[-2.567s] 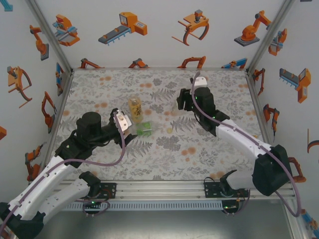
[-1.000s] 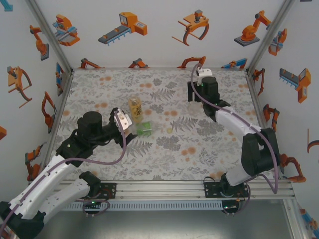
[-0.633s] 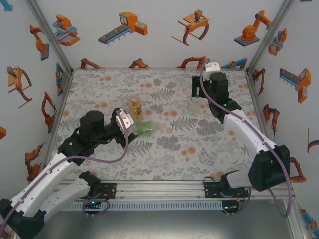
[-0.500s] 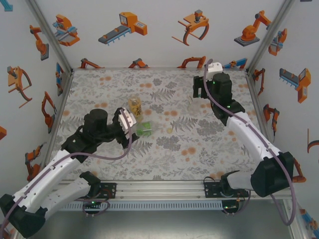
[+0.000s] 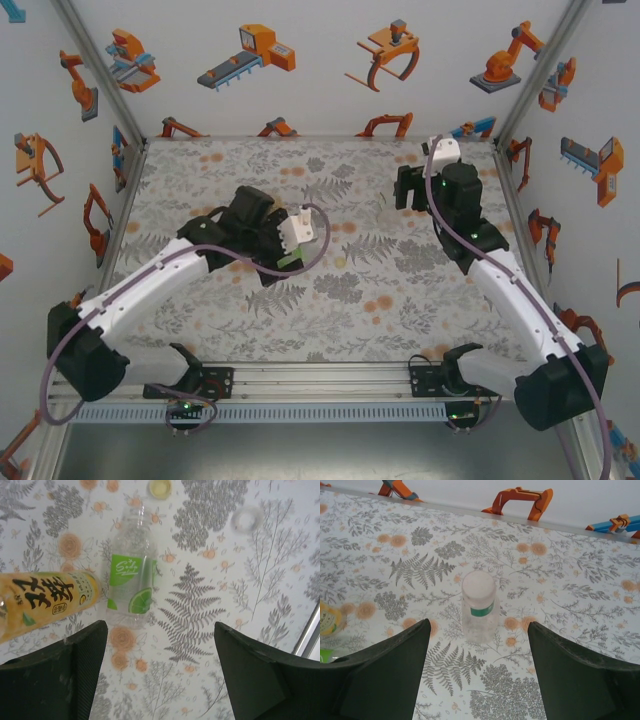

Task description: Screw on the bottle caps

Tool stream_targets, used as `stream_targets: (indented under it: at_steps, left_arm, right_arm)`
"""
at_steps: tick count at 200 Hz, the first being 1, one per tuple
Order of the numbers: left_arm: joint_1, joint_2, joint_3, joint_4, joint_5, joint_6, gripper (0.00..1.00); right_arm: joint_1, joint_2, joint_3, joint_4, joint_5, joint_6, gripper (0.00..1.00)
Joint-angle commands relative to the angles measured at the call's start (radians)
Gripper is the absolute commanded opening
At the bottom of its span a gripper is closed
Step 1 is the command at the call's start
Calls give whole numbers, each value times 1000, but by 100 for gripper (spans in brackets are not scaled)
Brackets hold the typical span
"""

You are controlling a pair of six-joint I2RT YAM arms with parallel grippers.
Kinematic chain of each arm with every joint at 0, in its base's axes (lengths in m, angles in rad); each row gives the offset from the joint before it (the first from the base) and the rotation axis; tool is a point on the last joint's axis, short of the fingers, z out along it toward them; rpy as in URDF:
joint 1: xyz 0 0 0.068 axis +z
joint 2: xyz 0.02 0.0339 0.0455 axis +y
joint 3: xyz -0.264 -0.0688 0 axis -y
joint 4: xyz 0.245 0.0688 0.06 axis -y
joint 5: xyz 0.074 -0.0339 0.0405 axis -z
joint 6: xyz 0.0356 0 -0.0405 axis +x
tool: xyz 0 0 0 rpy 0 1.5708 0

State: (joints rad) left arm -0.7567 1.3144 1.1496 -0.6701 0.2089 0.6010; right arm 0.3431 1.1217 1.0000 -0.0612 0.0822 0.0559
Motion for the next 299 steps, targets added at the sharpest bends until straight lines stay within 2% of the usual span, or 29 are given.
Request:
stream_targets:
  at_steps: [1, 85, 178, 238, 299]
  left_arm:
    - [-25, 96, 83, -153, -83, 106, 80]
    - [-19, 432, 266, -179, -277, 149, 80]
    - [1, 573, 295, -204, -190, 127, 81]
    - [-35, 572, 257, -207, -132, 93, 78]
    - [-74, 557, 224, -203, -110, 1, 75]
  right_arm:
    - [-5, -31, -19, 3, -10, 13, 72]
    - [-4, -83, -36, -18, -16, 17, 72]
    - [-5, -113, -49, -29, -4, 19, 72]
    - [-4, -122, -62, -26, -1, 28, 72]
    - [-5, -143, -71, -37, 0, 32, 72]
